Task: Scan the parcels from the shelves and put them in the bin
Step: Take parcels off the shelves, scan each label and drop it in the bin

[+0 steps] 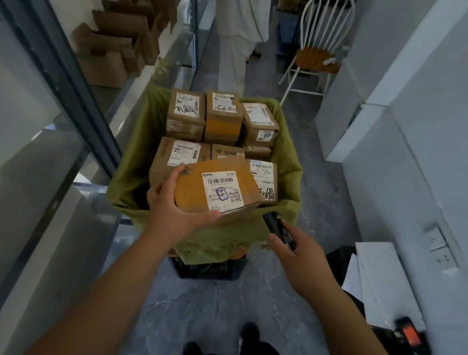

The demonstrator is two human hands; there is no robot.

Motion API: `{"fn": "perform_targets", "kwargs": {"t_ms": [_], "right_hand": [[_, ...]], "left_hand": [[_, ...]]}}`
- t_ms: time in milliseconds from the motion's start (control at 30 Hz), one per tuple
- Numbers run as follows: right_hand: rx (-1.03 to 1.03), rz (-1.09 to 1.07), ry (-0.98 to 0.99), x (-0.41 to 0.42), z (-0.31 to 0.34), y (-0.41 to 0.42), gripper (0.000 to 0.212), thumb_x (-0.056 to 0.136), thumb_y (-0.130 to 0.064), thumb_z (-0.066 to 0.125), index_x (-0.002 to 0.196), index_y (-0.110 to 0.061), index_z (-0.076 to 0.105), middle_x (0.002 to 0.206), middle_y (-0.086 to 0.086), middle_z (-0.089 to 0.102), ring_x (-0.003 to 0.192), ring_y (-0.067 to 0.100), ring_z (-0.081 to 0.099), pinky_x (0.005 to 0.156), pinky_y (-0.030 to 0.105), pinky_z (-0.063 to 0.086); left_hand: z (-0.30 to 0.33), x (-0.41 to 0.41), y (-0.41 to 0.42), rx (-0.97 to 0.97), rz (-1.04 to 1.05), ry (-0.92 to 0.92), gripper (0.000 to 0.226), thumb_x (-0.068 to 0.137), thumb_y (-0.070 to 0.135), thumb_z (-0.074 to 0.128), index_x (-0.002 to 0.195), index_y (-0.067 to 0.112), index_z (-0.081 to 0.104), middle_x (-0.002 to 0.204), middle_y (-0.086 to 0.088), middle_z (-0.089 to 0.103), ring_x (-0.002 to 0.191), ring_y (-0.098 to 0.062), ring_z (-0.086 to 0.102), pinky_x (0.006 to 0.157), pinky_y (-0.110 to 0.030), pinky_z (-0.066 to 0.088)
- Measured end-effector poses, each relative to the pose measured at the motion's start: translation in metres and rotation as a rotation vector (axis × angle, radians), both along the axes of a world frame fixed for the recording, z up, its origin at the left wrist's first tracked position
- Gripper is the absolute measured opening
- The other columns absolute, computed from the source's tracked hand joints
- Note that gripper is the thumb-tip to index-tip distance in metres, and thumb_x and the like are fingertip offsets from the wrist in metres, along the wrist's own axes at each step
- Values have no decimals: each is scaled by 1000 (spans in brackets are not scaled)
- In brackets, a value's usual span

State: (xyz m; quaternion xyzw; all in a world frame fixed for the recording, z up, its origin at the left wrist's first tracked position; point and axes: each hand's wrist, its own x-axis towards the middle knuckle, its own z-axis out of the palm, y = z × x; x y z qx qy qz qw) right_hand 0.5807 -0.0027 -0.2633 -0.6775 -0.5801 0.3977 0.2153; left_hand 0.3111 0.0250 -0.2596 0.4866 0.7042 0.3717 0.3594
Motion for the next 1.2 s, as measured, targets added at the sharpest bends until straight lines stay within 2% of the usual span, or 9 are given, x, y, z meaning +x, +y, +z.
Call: {"fn": "perform_targets", "kwargs": {"t_ms": [133,233,367,467,600,700,800,1000,1200], "right_hand": [[-7,27,2,-8,-1,51,59,98,-55,59,153,-36,48,119,-6,68,98,12,67,88,44,60],[-32,91,26,-12,1,95,61,100,-52,59,155,-34,43,119,-9,60,100,9,60,86,35,55],[-43,235,27,-18,5,149,62,100,-53,59,156,-31,43,117,-9,61,97,9,61,79,30,53],[-75,328,13,-27,8,188,61,101,-54,58,156,-34,41,118,-2,65,88,11,65,64,24,48],[-66,455,4,-43,15,224,64,101,-55,57,157,-32,39,124,-2,64,99,14,64,77,30,54],[-59,515,1,-51,16,237,57,103,-52,54,155,-32,41,118,-7,60,97,11,61,79,31,52],[-77,544,-13,-56,17,243,57,104,-50,53,156,-31,41,119,-9,55,98,10,57,77,28,50],[-105,546,-57,-60,8,240,63,101,-58,55,157,-36,38,126,-6,63,100,13,65,84,38,59],[-98,546,-72,-66,12,228,51,103,-52,55,151,-37,44,114,-6,61,96,14,65,83,40,61]], "left_hand": [[1,-8,42,-32,78,-3,107,60,44,100,139,66,31,160,2,14,134,-23,32,106,-48,43],[-1,-14,70,-48,172,-9,113,60,50,99,145,65,27,164,2,12,144,-31,30,109,-58,43],[-4,-17,97,-71,350,-29,114,63,56,96,149,64,22,167,3,11,145,-35,32,105,-62,47],[-6,-17,110,-90,463,-37,110,66,55,94,148,65,22,167,2,10,143,-38,34,104,-63,49],[-5,-15,122,-147,574,-74,111,73,51,90,153,63,14,171,2,4,152,-41,22,114,-66,38],[0,-9,126,-184,556,-72,106,85,45,83,160,56,9,173,-1,-3,155,-41,15,118,-61,31],[3,-6,129,-235,542,-30,109,85,43,84,160,56,6,172,0,-11,156,-42,12,119,-59,31],[0,-16,128,-225,485,16,108,75,46,90,157,57,19,171,1,-2,154,-38,21,116,-56,37],[0,-32,130,-281,388,109,110,73,60,85,157,57,15,171,6,-2,154,-40,21,117,-60,36]]}}
